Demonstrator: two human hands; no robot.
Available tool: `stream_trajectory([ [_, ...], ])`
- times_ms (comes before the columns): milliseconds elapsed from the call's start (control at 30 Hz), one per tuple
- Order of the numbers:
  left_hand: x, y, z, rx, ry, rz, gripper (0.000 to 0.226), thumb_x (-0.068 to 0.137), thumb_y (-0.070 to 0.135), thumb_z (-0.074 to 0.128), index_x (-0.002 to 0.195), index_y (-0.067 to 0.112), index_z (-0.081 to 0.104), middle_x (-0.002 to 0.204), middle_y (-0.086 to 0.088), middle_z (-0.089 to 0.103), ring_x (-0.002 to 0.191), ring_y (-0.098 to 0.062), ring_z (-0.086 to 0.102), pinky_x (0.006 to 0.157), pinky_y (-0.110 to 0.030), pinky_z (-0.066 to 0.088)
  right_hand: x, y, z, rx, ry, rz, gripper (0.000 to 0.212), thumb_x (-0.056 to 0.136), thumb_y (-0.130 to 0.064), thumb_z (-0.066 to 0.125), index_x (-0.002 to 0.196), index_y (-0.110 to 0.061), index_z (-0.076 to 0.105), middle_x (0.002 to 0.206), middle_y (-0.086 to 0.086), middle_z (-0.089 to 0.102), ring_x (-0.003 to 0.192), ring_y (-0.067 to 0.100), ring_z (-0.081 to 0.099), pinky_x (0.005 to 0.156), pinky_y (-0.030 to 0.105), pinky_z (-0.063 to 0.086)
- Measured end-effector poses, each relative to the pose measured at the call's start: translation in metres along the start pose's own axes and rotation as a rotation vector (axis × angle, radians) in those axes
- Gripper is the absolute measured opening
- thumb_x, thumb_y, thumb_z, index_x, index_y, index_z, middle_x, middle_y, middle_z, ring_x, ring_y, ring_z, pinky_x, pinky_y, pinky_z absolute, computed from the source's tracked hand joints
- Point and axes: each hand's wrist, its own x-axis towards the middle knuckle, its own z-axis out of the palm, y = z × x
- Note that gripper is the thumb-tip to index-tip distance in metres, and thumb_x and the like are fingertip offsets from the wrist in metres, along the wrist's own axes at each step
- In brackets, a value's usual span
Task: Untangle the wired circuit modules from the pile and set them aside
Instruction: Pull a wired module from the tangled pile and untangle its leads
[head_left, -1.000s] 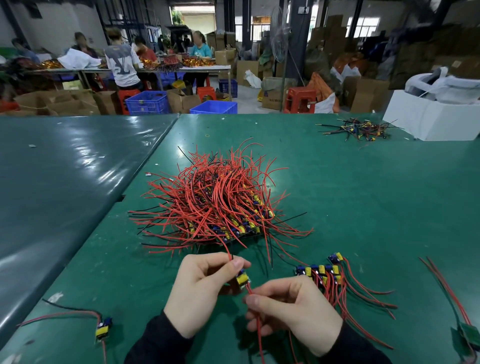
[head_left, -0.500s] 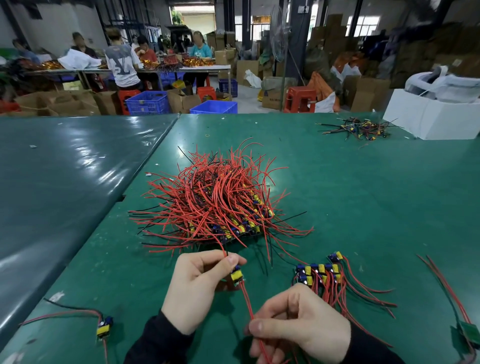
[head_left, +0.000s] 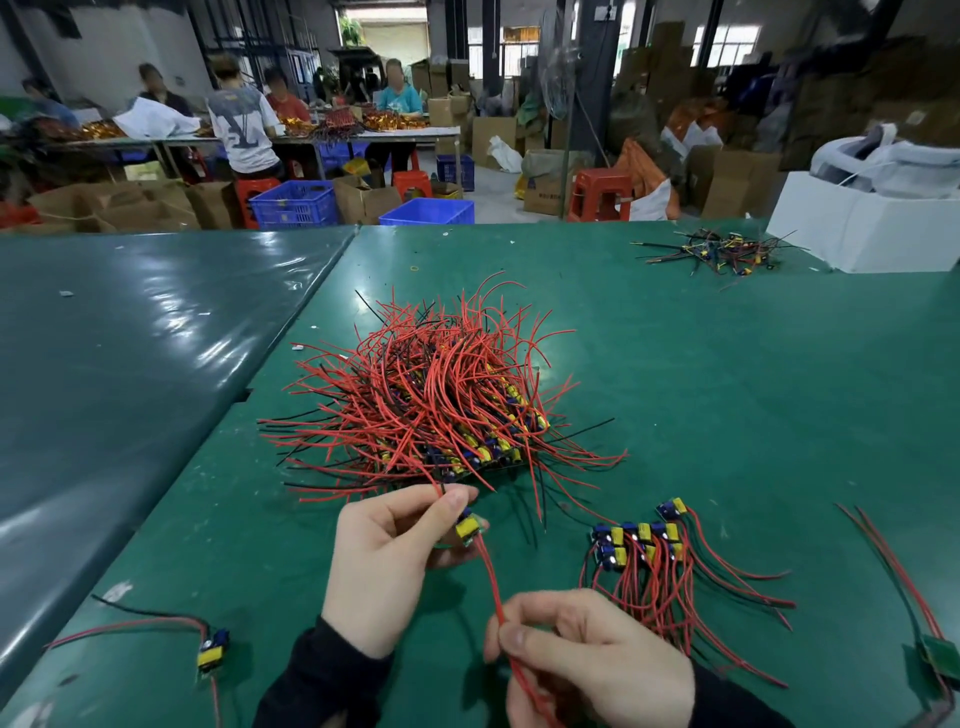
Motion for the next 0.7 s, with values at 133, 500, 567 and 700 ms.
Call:
stream_trajectory([
  [133,-0.006,0.002,0.007,-0.142,-0.111,-0.121,0.037,0.062,0.019,0.070,0.097,0.006,0.069,0.085,-0.020,0.073,0.070,-0.034,0.072,0.055,-0.029,0.058,0.002,0.000,0.003,0.141,0.037,0.001,0.017,0.089,-0.023,0.046,0.090,-0.007,0.051,0.052,0.004,0.062,0.038,0.008,0.053,0.042,0.015,0.040],
  [500,-0.001,0.007,-0.003,-0.141,0.082,0.116,0.029,0.075,-0.016,0.063,0.095,0.005,0.067,0.075,-0.014,0.072,0.063,-0.028,0.071,0.054,-0.023,0.055,-0.005,0.003,0.015,-0.168,0.176,-0.032,0.021,0.081,-0.027,0.069,0.086,-0.007,0.075,0.075,0.008,0.073,0.061,0.012,0.064,0.064,0.023,0.051],
  [567,-0.002,0.005,0.000,-0.126,0.077,0.120,0.030,0.076,-0.017,0.062,0.095,0.005,0.066,0.074,-0.012,0.072,0.063,-0.027,0.072,0.053,-0.022,0.055,-0.005,0.006,0.018,-0.350,0.267,-0.045,0.026,0.078,-0.039,0.067,0.082,-0.015,0.074,0.074,0.007,0.074,0.062,0.017,0.065,0.063,0.027,0.051],
  [700,-0.007,0.001,0.005,-0.068,0.057,0.148,0.031,0.077,-0.016,0.063,0.093,0.010,0.068,0.073,-0.013,0.072,0.064,-0.027,0.072,0.053,-0.022,0.054,-0.006,0.015,0.012,-0.740,0.550,-0.276,0.028,0.070,-0.054,0.069,0.085,-0.030,0.067,0.077,-0.009,0.070,0.059,0.004,0.063,0.061,0.026,0.053],
])
